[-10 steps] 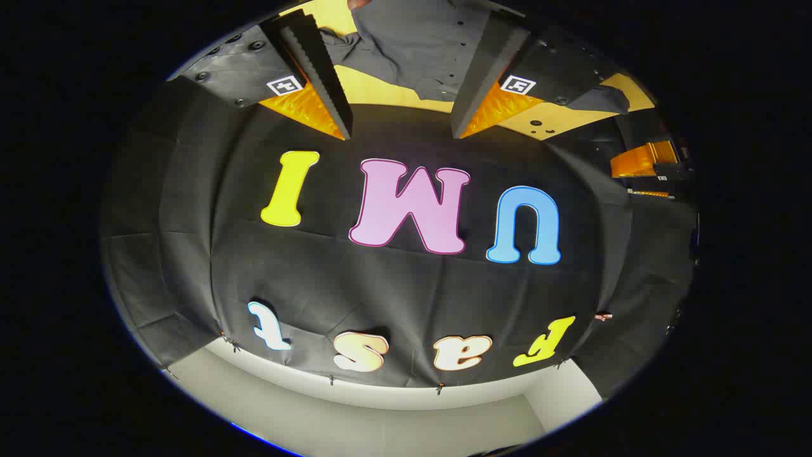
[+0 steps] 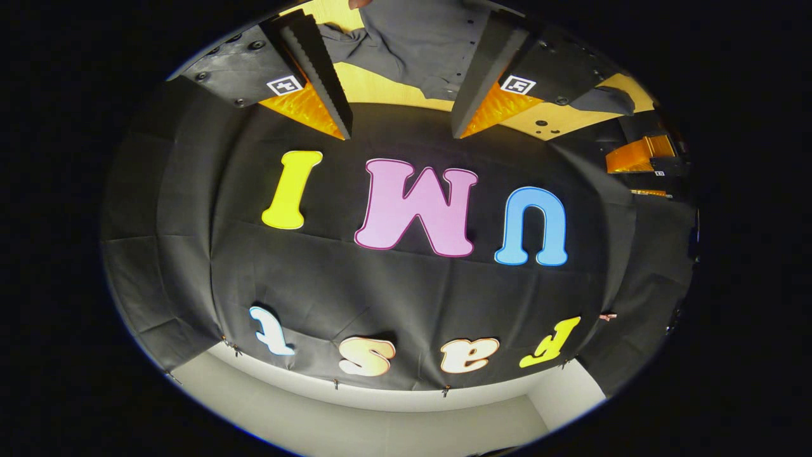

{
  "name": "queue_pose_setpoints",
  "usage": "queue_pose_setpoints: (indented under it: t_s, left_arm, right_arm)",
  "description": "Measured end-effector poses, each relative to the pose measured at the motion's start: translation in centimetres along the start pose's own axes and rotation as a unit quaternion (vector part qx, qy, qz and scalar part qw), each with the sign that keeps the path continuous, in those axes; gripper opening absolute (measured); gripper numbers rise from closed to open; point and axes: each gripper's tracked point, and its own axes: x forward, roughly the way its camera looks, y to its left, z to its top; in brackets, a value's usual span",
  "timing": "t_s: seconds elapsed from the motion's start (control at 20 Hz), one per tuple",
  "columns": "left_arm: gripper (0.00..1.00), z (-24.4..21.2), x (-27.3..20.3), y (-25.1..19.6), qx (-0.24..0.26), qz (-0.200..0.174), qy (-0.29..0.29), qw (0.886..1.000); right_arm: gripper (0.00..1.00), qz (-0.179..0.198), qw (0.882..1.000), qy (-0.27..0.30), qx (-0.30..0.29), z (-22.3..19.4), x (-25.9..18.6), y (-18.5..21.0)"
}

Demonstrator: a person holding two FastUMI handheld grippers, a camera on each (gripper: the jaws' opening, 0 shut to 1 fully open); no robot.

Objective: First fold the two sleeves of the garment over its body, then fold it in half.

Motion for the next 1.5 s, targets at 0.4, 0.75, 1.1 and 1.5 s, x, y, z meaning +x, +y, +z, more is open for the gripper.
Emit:
queue_pose_setpoints:
  t_s: [0.4, 0.75, 1.1, 1.5]
  left_arm:
    - [0.95, -0.6, -0.6, -1.5, 0.009, -0.006, 0.009, 1.0]
    - [0.95, -2.0, -1.0, -2.5, 0.007, -0.01, 0.028, 1.0]
    - [0.96, -3.9, -0.5, -4.8, 0.018, -0.006, 0.057, 0.998]
    - [0.95, -5.2, 1.4, -7.6, 0.027, 0.019, 0.093, 0.995]
  right_arm:
    - [0.92, -0.001, 1.0, 0.013, 0.007, -0.9, -0.9, -0.7]
    - [0.92, -0.032, 0.995, 0.09, 0.015, -6.3, 0.2, -5.8]
    - [0.97, -0.089, 0.978, 0.187, 0.032, -18.4, 3.6, -15.8]
    - [0.98, -0.121, 0.946, 0.298, 0.049, -33.1, 5.9, -22.4]
